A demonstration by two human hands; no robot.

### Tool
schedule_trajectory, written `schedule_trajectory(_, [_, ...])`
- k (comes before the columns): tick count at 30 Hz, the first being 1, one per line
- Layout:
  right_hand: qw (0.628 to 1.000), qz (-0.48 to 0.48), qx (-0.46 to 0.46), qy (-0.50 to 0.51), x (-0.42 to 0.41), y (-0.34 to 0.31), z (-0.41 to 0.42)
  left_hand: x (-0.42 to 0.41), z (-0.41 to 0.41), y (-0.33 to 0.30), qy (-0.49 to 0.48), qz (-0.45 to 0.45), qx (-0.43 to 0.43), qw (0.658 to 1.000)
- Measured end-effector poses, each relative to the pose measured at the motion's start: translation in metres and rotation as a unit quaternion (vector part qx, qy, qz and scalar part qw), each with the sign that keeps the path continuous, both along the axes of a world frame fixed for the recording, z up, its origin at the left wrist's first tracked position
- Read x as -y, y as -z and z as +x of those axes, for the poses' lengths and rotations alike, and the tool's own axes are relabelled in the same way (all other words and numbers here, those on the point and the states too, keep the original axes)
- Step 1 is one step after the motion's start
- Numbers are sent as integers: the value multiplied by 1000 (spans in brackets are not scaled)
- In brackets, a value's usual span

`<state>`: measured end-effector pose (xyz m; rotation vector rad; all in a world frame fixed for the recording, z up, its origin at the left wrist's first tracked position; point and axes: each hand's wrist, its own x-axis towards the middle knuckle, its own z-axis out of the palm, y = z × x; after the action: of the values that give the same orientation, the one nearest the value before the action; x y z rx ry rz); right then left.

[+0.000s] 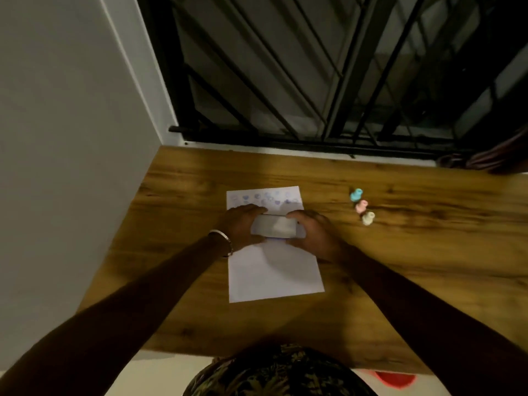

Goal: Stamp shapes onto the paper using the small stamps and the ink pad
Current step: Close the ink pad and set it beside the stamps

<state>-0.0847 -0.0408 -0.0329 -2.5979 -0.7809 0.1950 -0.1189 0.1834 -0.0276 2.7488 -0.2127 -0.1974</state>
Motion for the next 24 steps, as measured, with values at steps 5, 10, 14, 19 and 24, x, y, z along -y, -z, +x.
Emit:
schedule_trajectory(5, [998, -33, 36, 49, 42, -1, -2, 45, 36, -9, 76, 22, -4, 997])
schedule_trajectory(10, [989, -49, 70, 119, 79, 4, -1, 89, 70, -13, 161, 51, -2, 986])
schedule_trajectory(14, [986, -43, 75, 143, 102, 12, 3, 121, 89, -12, 189, 64, -10, 980])
schedule_trajectory(19, [986, -43, 47, 156, 124, 19, 8, 150, 105, -1, 204, 57, -26, 977])
schedule_trajectory(24, [982, -19, 37, 182, 131, 25, 8, 158, 122, 2, 213, 56, -66, 973])
